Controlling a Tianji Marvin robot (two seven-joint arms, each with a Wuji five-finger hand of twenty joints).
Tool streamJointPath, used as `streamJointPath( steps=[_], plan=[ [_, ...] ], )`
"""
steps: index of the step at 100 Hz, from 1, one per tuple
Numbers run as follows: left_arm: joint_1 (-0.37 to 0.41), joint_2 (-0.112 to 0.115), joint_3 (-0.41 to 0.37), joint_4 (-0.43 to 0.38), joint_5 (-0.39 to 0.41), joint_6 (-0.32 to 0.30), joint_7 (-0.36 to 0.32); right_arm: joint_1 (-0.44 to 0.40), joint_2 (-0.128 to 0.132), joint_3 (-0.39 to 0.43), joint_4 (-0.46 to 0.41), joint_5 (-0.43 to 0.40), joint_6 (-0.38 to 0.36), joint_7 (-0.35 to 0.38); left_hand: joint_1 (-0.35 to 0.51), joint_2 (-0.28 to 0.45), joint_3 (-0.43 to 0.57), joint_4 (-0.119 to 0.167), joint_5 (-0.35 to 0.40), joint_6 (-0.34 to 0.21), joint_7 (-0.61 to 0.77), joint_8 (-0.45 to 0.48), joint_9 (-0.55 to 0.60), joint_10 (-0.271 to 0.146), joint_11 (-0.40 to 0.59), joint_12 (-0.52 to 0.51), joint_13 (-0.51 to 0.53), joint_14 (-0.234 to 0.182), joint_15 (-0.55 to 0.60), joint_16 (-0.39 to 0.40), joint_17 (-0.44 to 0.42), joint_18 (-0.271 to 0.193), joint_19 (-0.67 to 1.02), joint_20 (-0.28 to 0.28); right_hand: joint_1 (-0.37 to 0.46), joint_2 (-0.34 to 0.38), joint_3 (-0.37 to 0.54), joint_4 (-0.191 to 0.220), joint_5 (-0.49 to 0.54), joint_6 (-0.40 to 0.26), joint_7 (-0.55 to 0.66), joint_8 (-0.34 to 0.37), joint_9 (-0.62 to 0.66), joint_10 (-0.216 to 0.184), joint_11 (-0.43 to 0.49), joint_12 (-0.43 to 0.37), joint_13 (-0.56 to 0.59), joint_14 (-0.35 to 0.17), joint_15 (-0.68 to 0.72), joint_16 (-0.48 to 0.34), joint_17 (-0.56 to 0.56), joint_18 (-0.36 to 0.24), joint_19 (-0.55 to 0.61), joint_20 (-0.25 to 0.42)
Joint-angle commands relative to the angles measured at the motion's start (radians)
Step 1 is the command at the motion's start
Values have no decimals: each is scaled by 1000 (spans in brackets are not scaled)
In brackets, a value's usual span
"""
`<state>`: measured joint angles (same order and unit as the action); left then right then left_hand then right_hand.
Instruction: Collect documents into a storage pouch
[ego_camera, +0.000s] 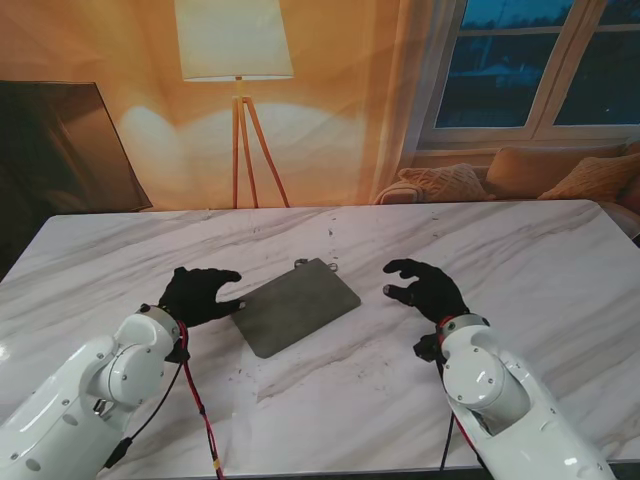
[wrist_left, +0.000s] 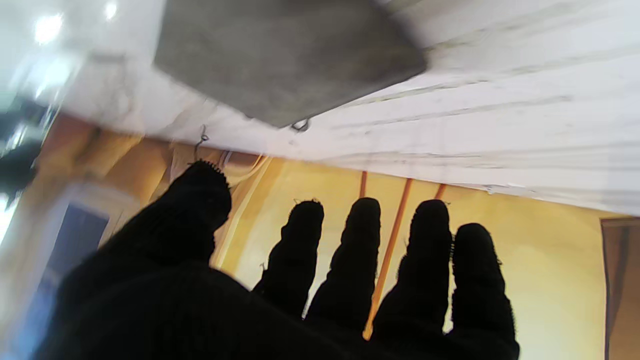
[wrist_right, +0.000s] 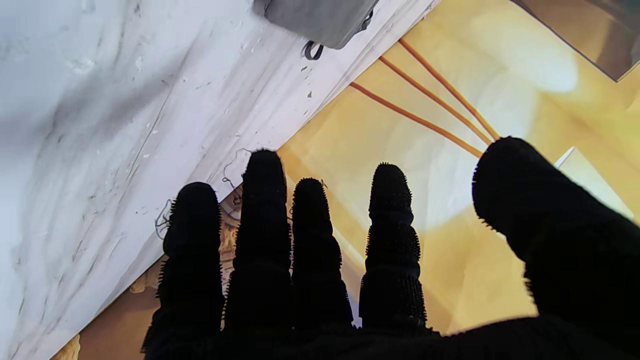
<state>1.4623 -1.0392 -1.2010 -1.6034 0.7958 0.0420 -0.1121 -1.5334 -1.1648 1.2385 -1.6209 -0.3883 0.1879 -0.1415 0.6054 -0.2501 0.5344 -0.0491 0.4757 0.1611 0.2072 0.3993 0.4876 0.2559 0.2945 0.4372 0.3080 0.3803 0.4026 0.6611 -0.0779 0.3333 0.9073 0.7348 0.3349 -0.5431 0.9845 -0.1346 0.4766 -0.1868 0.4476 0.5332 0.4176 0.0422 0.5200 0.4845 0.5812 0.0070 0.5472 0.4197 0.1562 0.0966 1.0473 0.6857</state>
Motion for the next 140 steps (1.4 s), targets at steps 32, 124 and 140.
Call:
streamJointPath(
  steps=[32,124,140],
  plan=[
    [28,-80,61,-3,-235,-31,135,-32,-5,-30,25,11,-160,-21,-7,13,-70,38,-148,-54,-62,-16,-156,-91,-101,-79,-116,-114,-239,-140,-30,-19,-319,15,6,-56,19,15,-165,-59,-105,-43,-67,-158,-181,-166,-208,-101,-265,-155,-122,-148,-454,-124],
    [115,-97,2,-27,-368,-144,177,-21,-13,-39,88,2,-353,-87,-16,-71,125,31,-160,-88,-48,-7,-176,-154,-109,-115,-86,-172,-252,-194,-21,-44,-313,-4,-10,-45,24,15,-209,-32,-144,-30,-96,-195,-155,-214,-157,-105,-239,-165,-40,-123,-454,-76],
    [111,-98,5,-23,-373,-148,177,-13,-10,-51,98,-10,-355,-80,-16,-71,124,28,-158,-89,-44,-5,-175,-154,-106,-116,-83,-172,-250,-195,-18,-43,-319,-1,-12,-40,16,17,-212,-31,-147,-29,-101,-190,-169,-218,-156,-103,-242,-159,-43,-119,-444,-63]
  ],
)
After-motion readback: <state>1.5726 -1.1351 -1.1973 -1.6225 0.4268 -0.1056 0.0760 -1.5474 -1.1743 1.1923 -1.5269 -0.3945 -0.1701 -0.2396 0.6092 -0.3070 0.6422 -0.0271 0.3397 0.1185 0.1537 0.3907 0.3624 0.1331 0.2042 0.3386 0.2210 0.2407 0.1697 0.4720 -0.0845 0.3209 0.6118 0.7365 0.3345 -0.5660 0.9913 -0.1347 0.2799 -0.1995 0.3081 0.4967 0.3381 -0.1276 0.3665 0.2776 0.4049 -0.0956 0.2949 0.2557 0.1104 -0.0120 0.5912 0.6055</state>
